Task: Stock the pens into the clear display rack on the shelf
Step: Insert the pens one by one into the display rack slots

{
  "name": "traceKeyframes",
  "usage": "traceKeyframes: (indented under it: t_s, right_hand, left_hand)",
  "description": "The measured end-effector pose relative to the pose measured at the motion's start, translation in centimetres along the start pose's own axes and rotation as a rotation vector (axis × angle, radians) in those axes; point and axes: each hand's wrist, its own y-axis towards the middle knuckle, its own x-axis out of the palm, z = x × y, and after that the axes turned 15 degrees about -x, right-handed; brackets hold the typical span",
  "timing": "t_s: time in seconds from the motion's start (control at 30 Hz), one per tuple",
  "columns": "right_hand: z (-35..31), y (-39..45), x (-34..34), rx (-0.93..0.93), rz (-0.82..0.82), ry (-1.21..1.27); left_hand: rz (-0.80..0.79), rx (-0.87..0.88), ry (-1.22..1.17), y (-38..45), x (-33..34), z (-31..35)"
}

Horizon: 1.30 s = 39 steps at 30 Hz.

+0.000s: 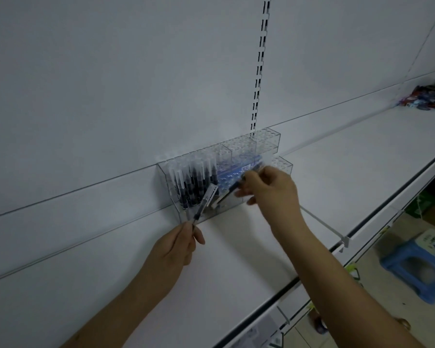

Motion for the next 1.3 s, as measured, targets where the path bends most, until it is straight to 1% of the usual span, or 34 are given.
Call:
traceKeyframes:
  t_s: [0.03, 0.1, 0.2, 0.3, 0.43, 0.53, 0.6, 0.67, 0.83, 0.9, 0.93, 1.0, 1.03, 1.07, 1.17, 1.3]
  right_hand:
    - [-0.1, 0.7, -0.3, -0.068, 0.030, -0.043]
    - [0.0, 2.2, -0.8, -0.175, 0.039, -0.130]
    - [0.8, 4.2, -0.7, -0.261, -0.041, -0.221]
    - [1.3, 5.7, -0.1, -0.333, -0.167, -0.324]
    - [1.3, 7.0, 1.2, -0.385, -0.402, -0.440]
    - [1.2, 7.2, 2.4, -0.409, -0.589, -0.668]
    - [1.0, 7.2, 3.1, -0.392, -0.664, -0.775]
    - [0.9, 7.4, 3.5, -0.378, -0.675, -0.836]
    - [1.7, 7.2, 3.5, -0.357, -0.625, -0.911]
    - [1.9, 6.1, 2.8, -0.356, -0.570, -0.886]
    - [1.8, 5.4, 2.3, -0.357, -0.506, -0.848]
    - [1.5, 3.4, 1.3, -0.349, -0.361, -0.712]
    - [1.1, 2.2, 1.0, -0.328, -0.332, -0.621]
    - [0.6, 1.0, 0.9, -0.287, -0.349, -0.519]
    - [-0.3, -2.2, 1.7, -0.153, -0.479, -0.258]
    - [0.5, -3.5, 2.5, -0.023, -0.464, -0.065]
  left_hand:
    - [-0.004, -0.005, -0.002, 0.0, 0.0, 0.0]
    - [-0.009, -0.012, -0.004, 0.0, 0.1, 0.2]
    - [-0.020, -0.029, -0.037, -0.1, 0.0, 0.5]
    - [-0.024, -0.042, -0.046, -0.1, -0.1, 0.7]
    - [-0.022, -0.052, -0.038, -0.1, -0.2, 0.7]
    - [-0.024, -0.056, -0.039, -0.2, -0.3, 0.6]
    - [-0.026, -0.053, -0.035, -0.2, -0.4, 0.6]
    - [-0.025, -0.050, -0.028, -0.2, -0.4, 0.6]
    - [-0.034, -0.033, -0.017, -0.4, -0.5, 0.6]
    - [-0.035, -0.025, -0.012, -0.5, -0.5, 0.6]
    - [-0.037, -0.023, -0.011, -0.5, -0.6, 0.6]
    - [-0.046, -0.020, -0.011, -0.5, -0.6, 0.6]
    - [-0.051, -0.019, -0.011, -0.5, -0.6, 0.6]
    - [-0.057, -0.018, -0.013, -0.5, -0.5, 0.6]
    - [-0.082, -0.001, -0.019, -0.7, -0.3, 0.6]
    - [-0.100, 0.032, 0.060, -0.9, -0.2, 0.4]
